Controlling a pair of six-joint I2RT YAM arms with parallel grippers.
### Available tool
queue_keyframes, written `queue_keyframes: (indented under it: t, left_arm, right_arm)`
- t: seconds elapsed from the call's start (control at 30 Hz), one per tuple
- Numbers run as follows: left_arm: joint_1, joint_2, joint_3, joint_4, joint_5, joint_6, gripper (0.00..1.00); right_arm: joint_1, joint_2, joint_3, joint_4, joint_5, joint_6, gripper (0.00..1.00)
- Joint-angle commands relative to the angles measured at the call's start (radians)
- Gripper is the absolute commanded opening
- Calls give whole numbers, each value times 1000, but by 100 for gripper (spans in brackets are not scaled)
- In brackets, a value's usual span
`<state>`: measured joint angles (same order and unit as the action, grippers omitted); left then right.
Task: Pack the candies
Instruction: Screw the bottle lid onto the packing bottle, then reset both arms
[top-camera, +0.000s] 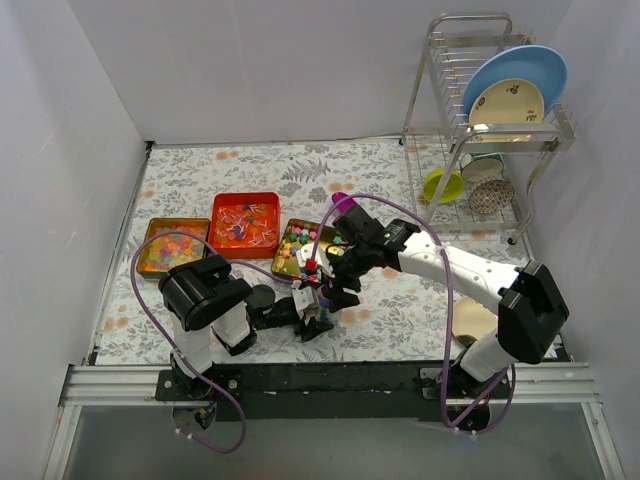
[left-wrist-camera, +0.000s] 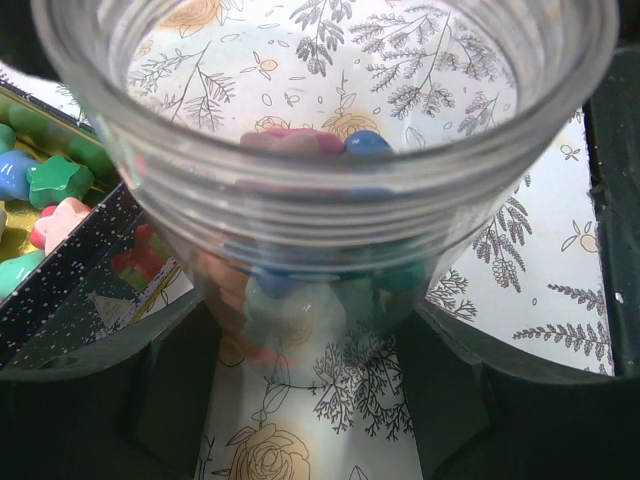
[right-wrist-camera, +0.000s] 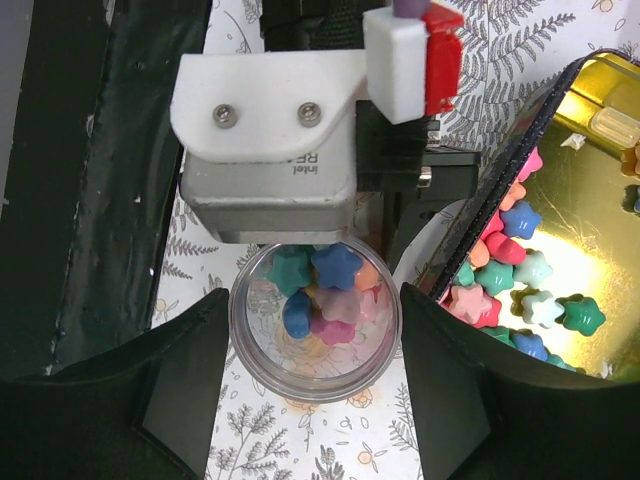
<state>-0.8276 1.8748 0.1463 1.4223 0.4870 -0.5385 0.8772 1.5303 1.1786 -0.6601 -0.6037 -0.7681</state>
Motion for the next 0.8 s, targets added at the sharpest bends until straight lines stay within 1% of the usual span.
queue_keyframes:
  t: [0.0,0.03,0.07,0.1,0.13,0.17,0.2,0.27,0.3,0.33,0.4,0.43,0.5,0.53,0.6,0.63,0.67,0.7,0.73,0.77]
  left_arm:
    - [15,64,-47,244,-105,-55,2]
    - [16,60,-50,245,-107,-58,16]
    - [15,43,-51,244,-108,-60,36]
    - [16,26,-63,245,-120,-72,68]
    - [16,6,-71,236,-128,-78,80]
    - [16,-62,-85,218,-123,-81,89]
    - [16,-107,-111,193,-120,-83,98]
    - [19,-239,-128,46,-56,-81,98]
    - [19,-384,-128,-26,-38,-80,98]
    - [19,-454,-116,-187,-12,-87,98]
    - [22,-578,-93,-340,-4,-90,98]
    - [22,-670,-87,-432,1,-100,98]
    - [24,-774,-82,-517,15,-100,98]
    - [24,-881,-62,-636,10,-92,98]
    - [24,-969,-44,-748,-2,-97,98]
    - [25,-1015,-31,-860,-19,-97,98]
    - [25,-1089,-1,-925,-36,-92,98]
    - [30,-1127,18,-982,-66,-84,98]
    - [28,-1160,33,-1087,-89,-77,98]
    - [31,-1213,64,-1132,-119,-74,98]
  right_arm:
    - [-4,7,-50,-15,101,182,31]
    - [-4,5,-48,-16,102,165,32]
    - [-4,7,-47,-16,105,159,34]
    - [-4,8,-42,-35,107,150,42]
    - [-4,13,-33,-47,108,139,46]
    - [-4,14,-27,-58,113,121,51]
    - [-4,16,-20,-68,117,119,59]
    - [-4,14,-1,-98,120,99,64]
    - [-4,13,1,-98,122,98,68]
    - [-4,8,7,-99,122,96,75]
    - [-4,4,21,-99,120,98,98]
    - [-4,-7,33,-99,119,99,98]
    - [-9,-28,68,-87,114,111,98]
    - [-10,-53,82,-79,99,118,98]
    - [-17,-82,111,-37,90,138,98]
    - [-20,-108,115,-12,85,182,98]
    - [-27,-117,119,14,97,208,98]
    - [-32,-125,136,48,116,245,98]
    - [-38,-125,142,62,178,313,98]
    - [-52,-122,153,66,221,357,98]
